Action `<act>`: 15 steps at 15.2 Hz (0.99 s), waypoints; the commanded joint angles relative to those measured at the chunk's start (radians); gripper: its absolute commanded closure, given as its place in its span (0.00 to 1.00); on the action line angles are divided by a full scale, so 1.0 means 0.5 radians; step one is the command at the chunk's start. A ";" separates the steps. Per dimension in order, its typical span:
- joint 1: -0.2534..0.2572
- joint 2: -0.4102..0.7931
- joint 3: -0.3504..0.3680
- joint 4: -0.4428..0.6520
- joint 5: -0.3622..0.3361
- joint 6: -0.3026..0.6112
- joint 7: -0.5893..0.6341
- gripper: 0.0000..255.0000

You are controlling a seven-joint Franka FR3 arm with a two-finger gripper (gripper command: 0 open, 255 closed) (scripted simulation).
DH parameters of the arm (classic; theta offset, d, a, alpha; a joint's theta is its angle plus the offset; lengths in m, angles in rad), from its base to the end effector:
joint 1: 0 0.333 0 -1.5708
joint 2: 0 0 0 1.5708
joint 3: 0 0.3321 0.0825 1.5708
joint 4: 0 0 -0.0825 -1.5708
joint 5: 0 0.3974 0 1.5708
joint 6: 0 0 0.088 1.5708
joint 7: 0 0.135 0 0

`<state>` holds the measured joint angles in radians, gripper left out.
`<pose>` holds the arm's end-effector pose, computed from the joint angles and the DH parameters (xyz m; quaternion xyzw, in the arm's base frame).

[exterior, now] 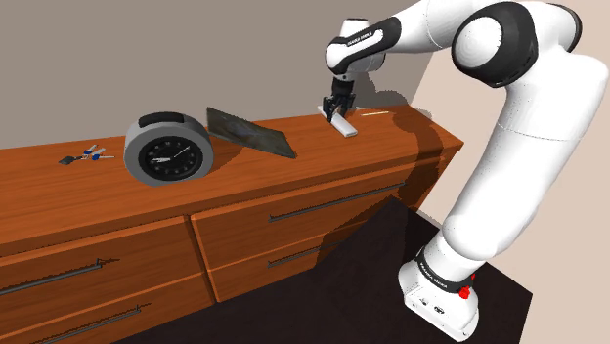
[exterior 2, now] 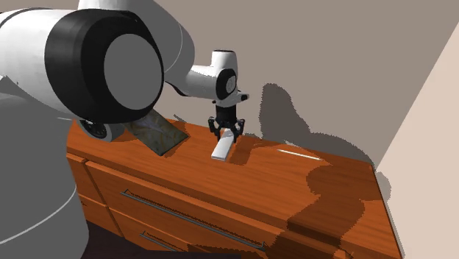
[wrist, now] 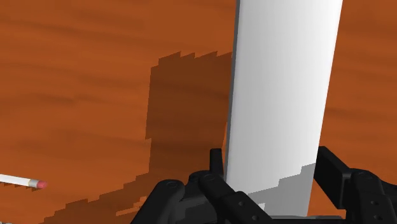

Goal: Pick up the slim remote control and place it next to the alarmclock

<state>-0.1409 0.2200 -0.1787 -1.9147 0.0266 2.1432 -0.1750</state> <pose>0.5922 -0.1901 0.3642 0.9970 -0.0771 0.0039 0.0094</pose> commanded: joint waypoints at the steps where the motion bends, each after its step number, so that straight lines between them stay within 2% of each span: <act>1: 0.001 -0.021 -0.002 0.027 -0.005 -0.048 0.002 1.00; 15: 0.005 -0.131 -0.007 0.267 -0.029 -0.397 0.014 1.00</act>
<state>-0.1392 0.1598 -0.1822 -1.7901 0.0133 1.9592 -0.1694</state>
